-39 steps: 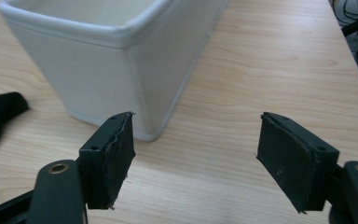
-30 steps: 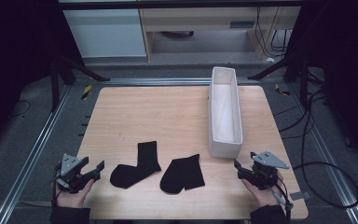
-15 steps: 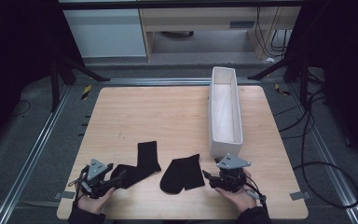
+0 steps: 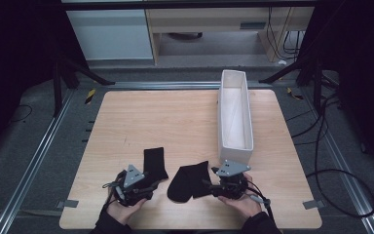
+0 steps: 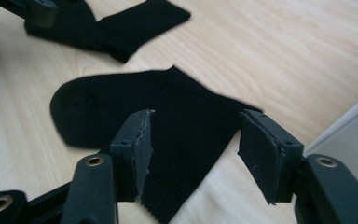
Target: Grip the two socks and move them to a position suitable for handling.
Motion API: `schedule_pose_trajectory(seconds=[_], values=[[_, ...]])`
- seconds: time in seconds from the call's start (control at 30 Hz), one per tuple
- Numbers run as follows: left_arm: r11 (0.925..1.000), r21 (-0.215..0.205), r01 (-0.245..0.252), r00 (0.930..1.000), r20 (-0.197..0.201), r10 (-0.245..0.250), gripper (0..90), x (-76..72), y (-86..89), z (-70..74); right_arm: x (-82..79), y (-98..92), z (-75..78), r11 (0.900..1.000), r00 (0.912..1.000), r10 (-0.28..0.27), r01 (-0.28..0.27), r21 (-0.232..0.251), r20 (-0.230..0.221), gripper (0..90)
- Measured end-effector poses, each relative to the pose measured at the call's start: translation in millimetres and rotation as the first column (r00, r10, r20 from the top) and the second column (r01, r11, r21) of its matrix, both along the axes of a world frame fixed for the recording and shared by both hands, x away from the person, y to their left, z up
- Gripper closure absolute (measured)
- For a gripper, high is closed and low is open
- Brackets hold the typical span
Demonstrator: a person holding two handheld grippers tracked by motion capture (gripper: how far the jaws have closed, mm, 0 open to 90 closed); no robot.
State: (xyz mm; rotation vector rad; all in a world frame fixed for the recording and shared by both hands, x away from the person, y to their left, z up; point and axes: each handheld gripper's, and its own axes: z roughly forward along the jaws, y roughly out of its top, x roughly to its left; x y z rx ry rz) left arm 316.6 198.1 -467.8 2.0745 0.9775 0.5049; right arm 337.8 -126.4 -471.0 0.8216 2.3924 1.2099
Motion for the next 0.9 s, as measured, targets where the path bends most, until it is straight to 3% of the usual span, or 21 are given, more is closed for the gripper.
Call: schedule_pose_trajectory(seconds=[0.07,0.37,0.57,0.9], values=[[0.9989,-0.006,0.046,0.9988,-0.016,-0.046,45.6,0.0,-17.3,-3.0,-4.0,-1.1,-6.0,1.0,0.9997,0.011,-0.011,-0.007,-0.021,46.4],[0.9954,-0.006,0.096,0.9939,-0.054,-0.096,49.5,-4.7,-40.2,-11.7,-8.6,2.6,-18.7,0.993,0.9929,0.096,-0.1,-0.064,-0.071,52.0],[0.9874,0.045,0.152,0.9869,-0.062,-0.149,52.0,-9.0,-56.1,-19.4,-8.9,6.5,-25.7,0.984,0.9856,0.132,-0.143,-0.103,-0.106,58.3],[0.9777,0.087,0.191,0.9796,-0.081,-0.184,58.0,-9.4,-69.3,-27.8,-8.0,9.0,-28.6,0.975,0.9868,0.141,-0.152,-0.162,-0.079,77.7]])
